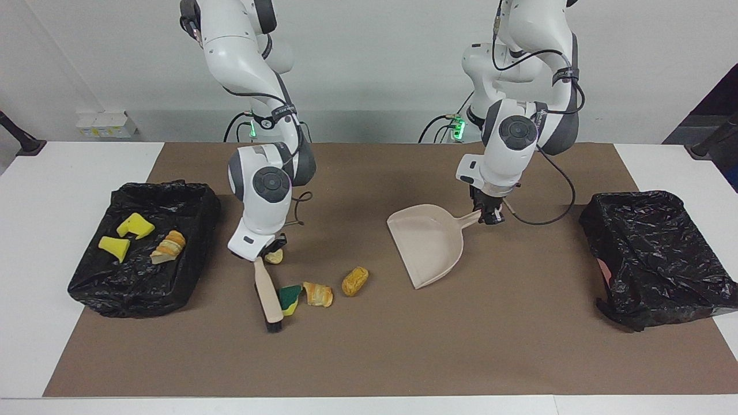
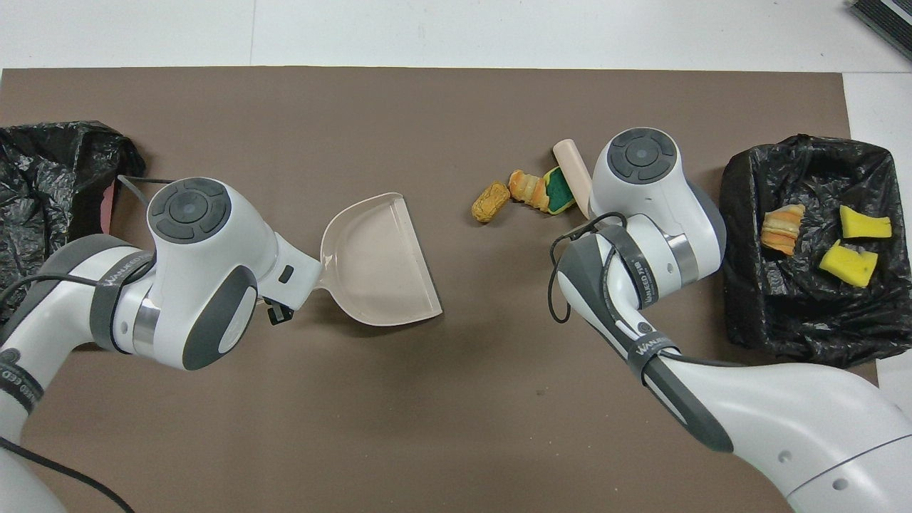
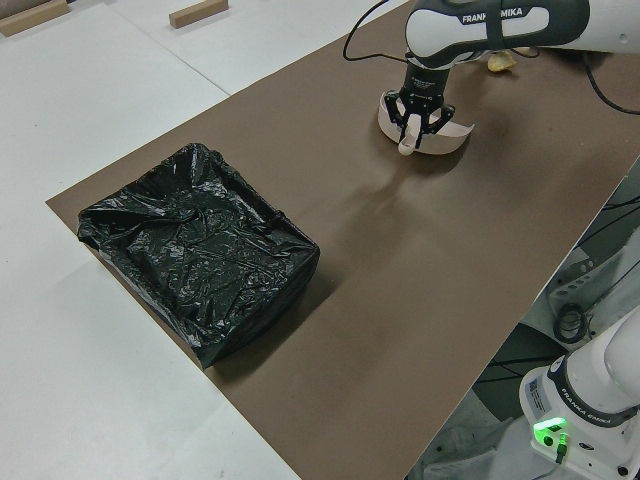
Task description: Sweep and dump trash in bin
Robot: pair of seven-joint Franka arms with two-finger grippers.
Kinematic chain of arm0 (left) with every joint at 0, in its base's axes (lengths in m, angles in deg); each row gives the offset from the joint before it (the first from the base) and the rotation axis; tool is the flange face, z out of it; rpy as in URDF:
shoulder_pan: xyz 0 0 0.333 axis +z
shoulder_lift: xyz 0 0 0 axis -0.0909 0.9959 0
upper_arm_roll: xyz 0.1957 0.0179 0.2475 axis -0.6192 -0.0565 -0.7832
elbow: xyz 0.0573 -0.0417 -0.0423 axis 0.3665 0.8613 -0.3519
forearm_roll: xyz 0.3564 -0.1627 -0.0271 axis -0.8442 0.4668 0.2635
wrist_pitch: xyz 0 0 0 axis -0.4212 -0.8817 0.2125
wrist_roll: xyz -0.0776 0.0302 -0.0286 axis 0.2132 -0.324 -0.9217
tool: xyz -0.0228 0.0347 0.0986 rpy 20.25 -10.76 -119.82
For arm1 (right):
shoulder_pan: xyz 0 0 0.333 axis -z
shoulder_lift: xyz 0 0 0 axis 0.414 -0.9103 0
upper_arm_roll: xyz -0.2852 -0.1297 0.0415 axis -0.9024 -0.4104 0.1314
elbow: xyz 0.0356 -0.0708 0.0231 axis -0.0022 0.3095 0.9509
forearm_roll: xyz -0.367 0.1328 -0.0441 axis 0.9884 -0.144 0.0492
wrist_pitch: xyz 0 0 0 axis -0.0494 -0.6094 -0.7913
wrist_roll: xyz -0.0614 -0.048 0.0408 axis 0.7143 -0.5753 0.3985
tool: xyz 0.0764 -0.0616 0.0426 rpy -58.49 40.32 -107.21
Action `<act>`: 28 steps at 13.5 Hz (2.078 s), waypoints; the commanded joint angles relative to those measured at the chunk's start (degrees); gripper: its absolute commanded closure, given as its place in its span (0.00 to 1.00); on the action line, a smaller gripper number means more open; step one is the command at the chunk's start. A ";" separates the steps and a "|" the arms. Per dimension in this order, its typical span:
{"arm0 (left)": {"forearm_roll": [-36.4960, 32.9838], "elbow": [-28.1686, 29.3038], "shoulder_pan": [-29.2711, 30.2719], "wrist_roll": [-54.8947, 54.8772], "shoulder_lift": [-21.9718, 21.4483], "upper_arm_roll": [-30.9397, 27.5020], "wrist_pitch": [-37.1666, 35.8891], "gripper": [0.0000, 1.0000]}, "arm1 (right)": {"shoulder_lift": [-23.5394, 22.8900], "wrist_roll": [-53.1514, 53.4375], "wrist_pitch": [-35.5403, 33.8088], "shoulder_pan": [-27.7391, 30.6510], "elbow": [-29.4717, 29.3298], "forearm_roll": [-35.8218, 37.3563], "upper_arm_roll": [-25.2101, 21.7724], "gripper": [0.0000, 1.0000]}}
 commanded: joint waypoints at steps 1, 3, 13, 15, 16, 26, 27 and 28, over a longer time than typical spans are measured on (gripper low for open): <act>-0.21 2.55 -1.05 2.04 -2.06 -0.64 1.60 1.00 | -0.13 -0.94 -0.32 -2.49 -0.75 -6.46 0.53 1.00; -0.21 2.73 -1.05 2.23 -2.07 -0.64 1.60 1.00 | -0.22 -0.77 -0.24 -5.12 -1.27 -10.34 0.53 1.00; -0.13 3.43 -1.05 5.03 -2.50 -0.55 1.60 1.00 | 0.57 2.02 3.37 -11.64 -1.62 -24.84 5.80 1.00; -0.13 3.61 -1.05 5.21 -2.51 -0.64 1.60 1.00 | 2.40 4.68 2.33 -11.55 -2.50 -25.47 5.72 1.00; -0.13 3.69 -1.05 5.56 -2.59 -0.64 1.60 1.00 | 4.24 5.29 1.71 -11.20 -2.33 -25.65 5.71 1.00; 1.37 11.25 -1.05 8.11 -5.76 -0.47 10.48 1.00 | 11.29 6.09 -12.54 3.98 0.38 -13.45 3.08 1.00; 1.37 11.25 -1.05 8.11 -5.76 -0.47 10.48 1.00 | 11.99 6.09 -11.84 6.44 1.96 -10.74 3.16 1.00; 1.37 11.25 -1.05 8.20 -5.76 -0.47 10.48 1.00 | 12.43 6.18 -11.14 8.21 4.24 -8.10 3.17 1.00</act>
